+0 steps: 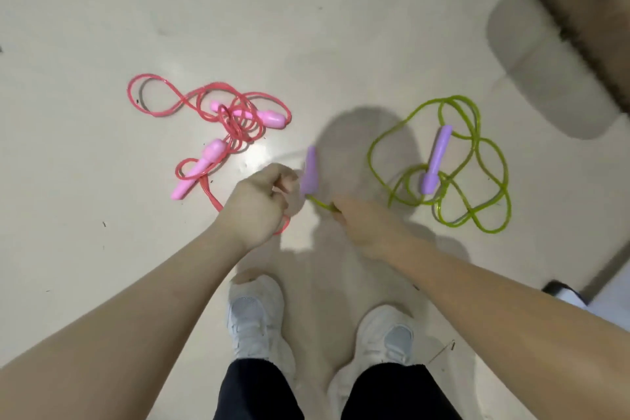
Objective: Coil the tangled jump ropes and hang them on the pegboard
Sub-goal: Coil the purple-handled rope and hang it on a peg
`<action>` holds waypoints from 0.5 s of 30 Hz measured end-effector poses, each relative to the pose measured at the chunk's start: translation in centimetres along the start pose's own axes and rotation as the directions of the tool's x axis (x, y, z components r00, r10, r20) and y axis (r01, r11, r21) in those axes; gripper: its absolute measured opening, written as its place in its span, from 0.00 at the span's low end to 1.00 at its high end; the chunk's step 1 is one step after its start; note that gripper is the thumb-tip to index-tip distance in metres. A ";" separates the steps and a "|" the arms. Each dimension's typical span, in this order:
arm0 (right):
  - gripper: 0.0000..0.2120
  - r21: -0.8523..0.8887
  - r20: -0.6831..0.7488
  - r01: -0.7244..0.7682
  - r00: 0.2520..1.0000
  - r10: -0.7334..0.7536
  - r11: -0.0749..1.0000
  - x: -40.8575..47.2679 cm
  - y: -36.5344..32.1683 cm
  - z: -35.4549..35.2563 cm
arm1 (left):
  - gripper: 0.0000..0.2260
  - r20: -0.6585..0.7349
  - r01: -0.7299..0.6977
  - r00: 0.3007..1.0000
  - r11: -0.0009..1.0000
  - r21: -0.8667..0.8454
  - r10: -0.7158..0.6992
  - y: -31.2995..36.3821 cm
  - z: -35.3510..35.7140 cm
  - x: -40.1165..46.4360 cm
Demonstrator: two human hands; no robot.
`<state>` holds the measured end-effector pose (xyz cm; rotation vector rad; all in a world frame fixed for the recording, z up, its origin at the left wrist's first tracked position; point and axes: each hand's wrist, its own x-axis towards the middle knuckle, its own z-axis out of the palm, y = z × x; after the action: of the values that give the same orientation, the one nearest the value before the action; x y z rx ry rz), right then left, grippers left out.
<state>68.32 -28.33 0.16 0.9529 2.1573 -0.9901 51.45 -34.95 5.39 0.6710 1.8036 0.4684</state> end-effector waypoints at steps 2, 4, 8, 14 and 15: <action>0.10 0.098 -0.106 0.106 0.990 -0.095 0.990 -4.1 -2.8 -4.9 | 0.23 0.139 -0.113 0.986 0.980 0.166 0.090 3.7 -1.4 -3.2; 0.12 0.122 -0.022 0.111 0.994 -0.109 0.986 -8.9 -5.8 -10.6 | 0.29 0.272 -0.225 0.951 0.933 0.280 0.147 8.1 -2.9 -7.2; 0.10 0.141 0.035 0.093 0.994 -0.099 0.986 -18.9 -11.9 -21.7 | 0.33 0.399 -0.308 0.892 0.932 0.191 0.212 18.8 -7.0 -15.8; 0.15 0.082 0.011 0.007 1.000 -0.008 0.997 -32.1 -19.1 -37.4 | 0.25 0.393 -0.457 0.858 0.842 0.286 0.332 35.4 -14.2 -27.4; 0.16 0.115 0.018 -0.008 1.000 0.006 0.993 -34.3 -19.9 -39.2 | 0.23 0.411 -0.491 0.846 0.796 0.355 0.339 37.5 -15.0 -29.1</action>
<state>64.66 -18.63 54.92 1.0006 2.1003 -1.1256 52.23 -25.10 54.15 1.4150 1.4386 0.2026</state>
